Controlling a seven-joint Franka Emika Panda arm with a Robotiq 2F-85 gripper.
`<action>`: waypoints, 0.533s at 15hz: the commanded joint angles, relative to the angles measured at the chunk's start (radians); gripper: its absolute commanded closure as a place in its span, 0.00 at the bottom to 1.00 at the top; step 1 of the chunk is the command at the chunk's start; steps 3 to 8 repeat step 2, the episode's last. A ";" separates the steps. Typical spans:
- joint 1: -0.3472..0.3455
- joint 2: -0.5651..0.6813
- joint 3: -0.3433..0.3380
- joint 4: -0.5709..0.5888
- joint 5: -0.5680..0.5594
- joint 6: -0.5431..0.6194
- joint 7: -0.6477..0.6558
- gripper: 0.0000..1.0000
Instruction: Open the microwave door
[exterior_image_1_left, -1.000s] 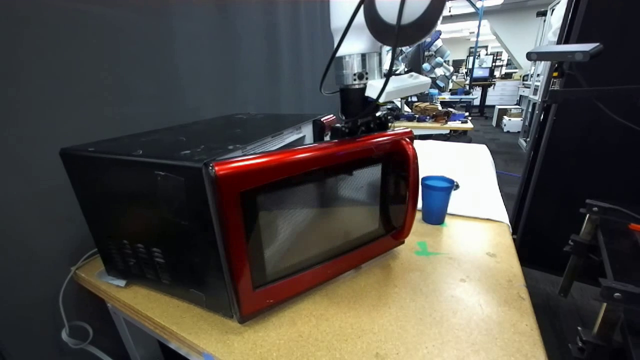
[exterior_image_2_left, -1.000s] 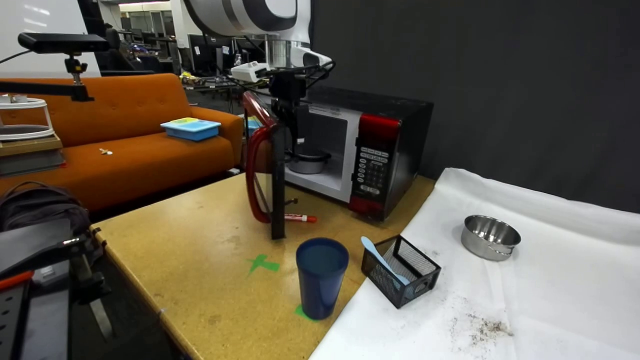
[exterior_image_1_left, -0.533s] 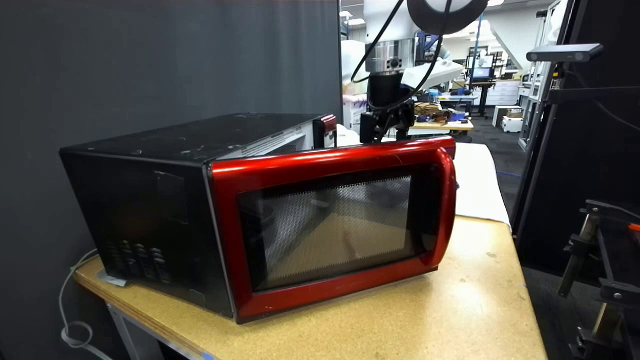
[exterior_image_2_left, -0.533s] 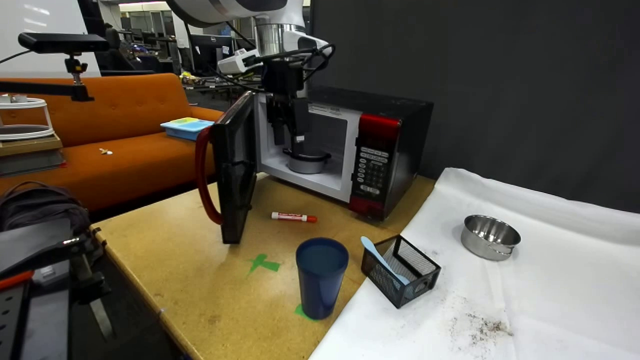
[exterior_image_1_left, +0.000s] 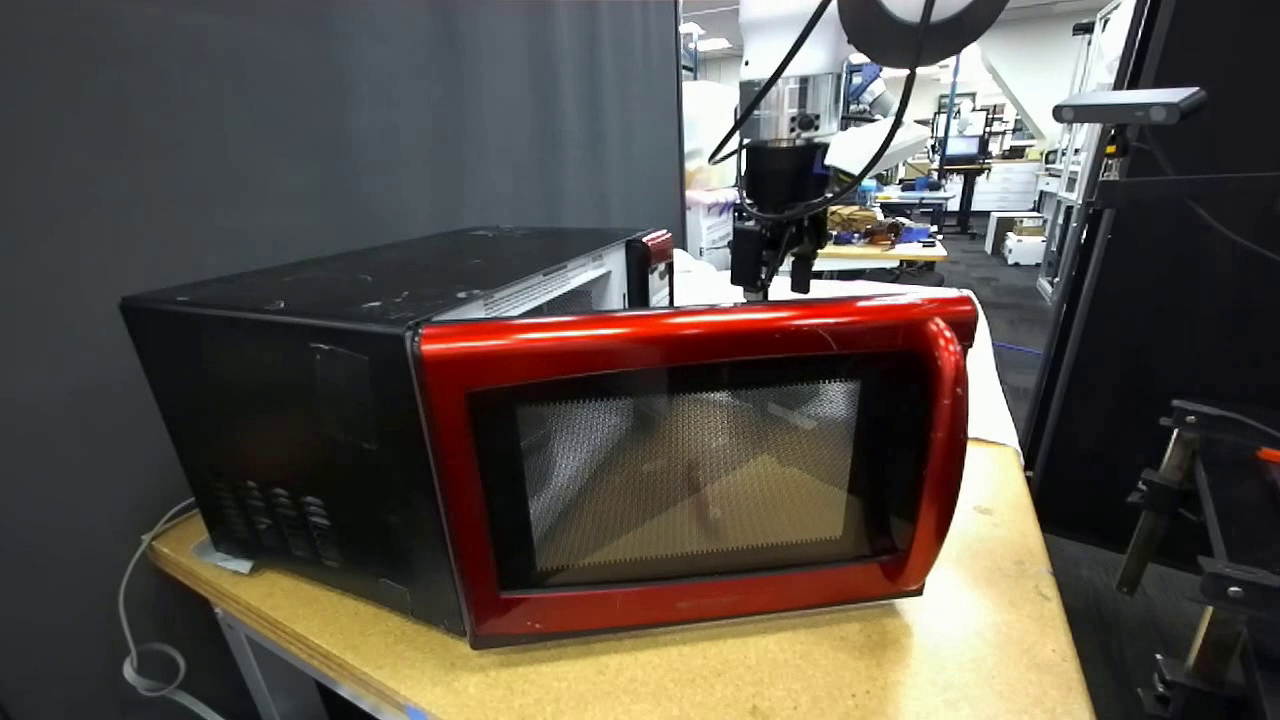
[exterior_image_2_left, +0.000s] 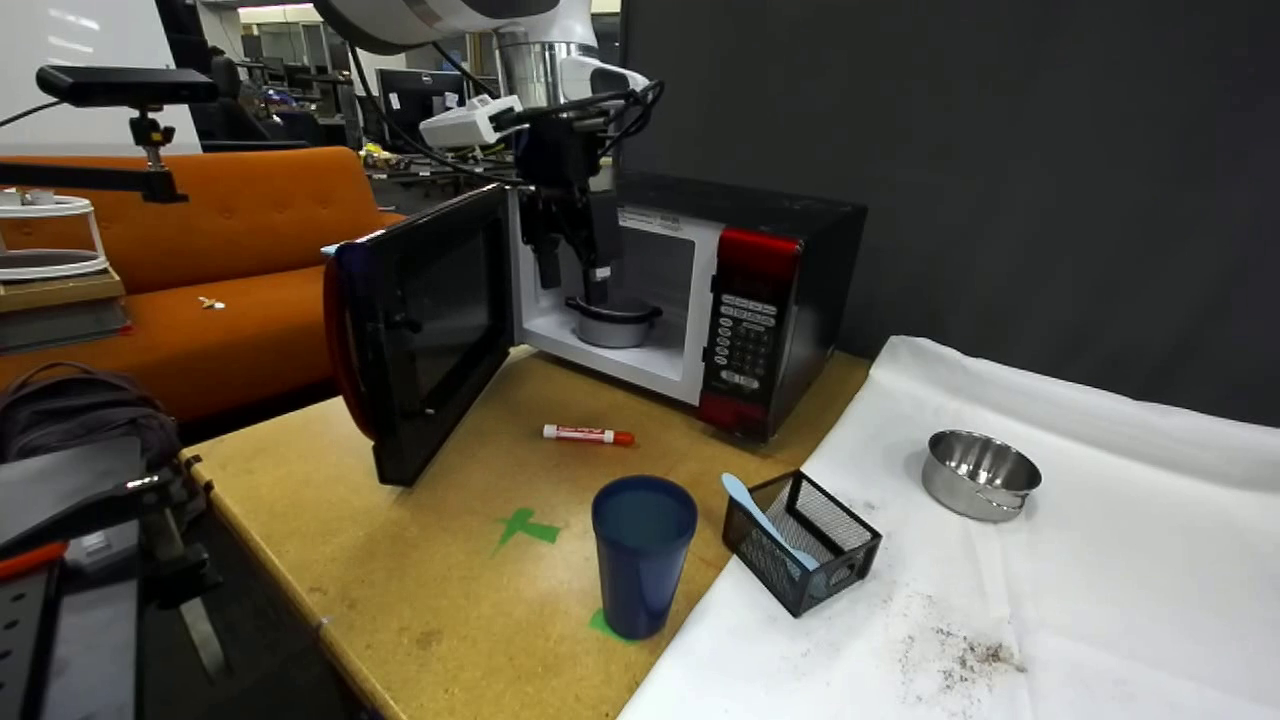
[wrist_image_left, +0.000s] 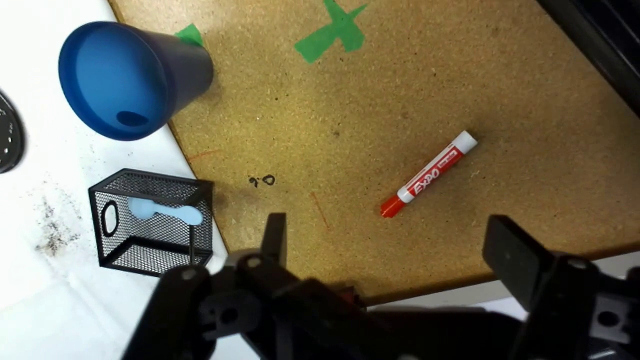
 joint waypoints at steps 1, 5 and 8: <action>-0.036 -0.040 0.017 -0.062 -0.010 0.069 -0.062 0.00; -0.040 -0.044 0.016 -0.072 -0.009 0.085 -0.073 0.00; -0.040 -0.044 0.016 -0.072 -0.009 0.085 -0.073 0.00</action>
